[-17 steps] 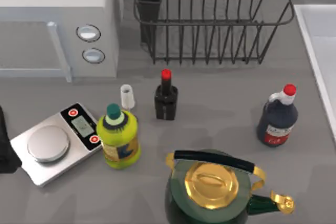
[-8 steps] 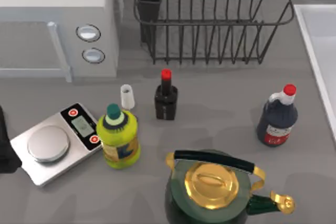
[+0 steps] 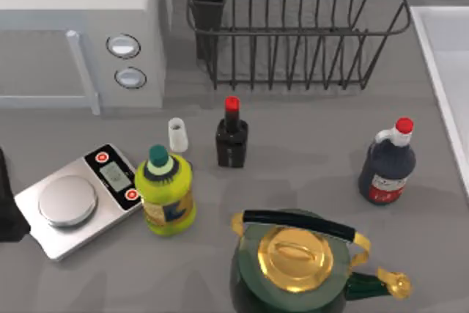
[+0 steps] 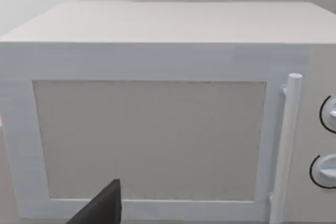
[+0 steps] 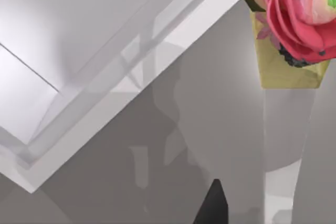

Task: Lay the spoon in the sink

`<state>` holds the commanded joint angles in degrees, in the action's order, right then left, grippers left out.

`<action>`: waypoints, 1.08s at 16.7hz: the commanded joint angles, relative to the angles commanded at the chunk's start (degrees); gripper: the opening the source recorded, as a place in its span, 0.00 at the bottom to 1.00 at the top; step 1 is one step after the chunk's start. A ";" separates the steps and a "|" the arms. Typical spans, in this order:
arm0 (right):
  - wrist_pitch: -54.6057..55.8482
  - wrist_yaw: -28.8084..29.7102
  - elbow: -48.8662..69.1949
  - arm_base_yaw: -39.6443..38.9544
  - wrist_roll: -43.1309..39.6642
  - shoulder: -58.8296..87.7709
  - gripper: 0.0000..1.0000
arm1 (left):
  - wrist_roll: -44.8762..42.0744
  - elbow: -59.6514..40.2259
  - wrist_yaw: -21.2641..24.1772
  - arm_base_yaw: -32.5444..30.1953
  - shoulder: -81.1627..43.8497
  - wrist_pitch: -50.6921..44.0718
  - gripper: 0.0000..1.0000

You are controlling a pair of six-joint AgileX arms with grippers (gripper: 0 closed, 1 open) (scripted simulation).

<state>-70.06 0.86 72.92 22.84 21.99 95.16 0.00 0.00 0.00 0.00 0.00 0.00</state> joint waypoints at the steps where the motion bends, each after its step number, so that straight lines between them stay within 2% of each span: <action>1: -1.73 0.03 4.84 -0.66 0.75 3.67 0.00 | 0.00 0.00 0.00 0.00 0.00 0.00 1.00; 12: -22.75 0.13 72.97 -9.76 10.06 48.59 0.00 | 0.00 0.00 0.00 0.00 0.00 0.00 1.00; 15: -25.75 0.28 84.98 -11.93 11.84 56.52 0.00 | 0.00 0.00 0.00 0.00 0.00 0.00 1.00; 18: -27.18 0.45 91.54 -13.35 12.88 60.84 0.00 | 0.00 0.00 0.00 0.00 0.00 0.00 1.00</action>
<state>-97.23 1.31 164.46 9.49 34.87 155.99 0.00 0.00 0.00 0.00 0.00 0.00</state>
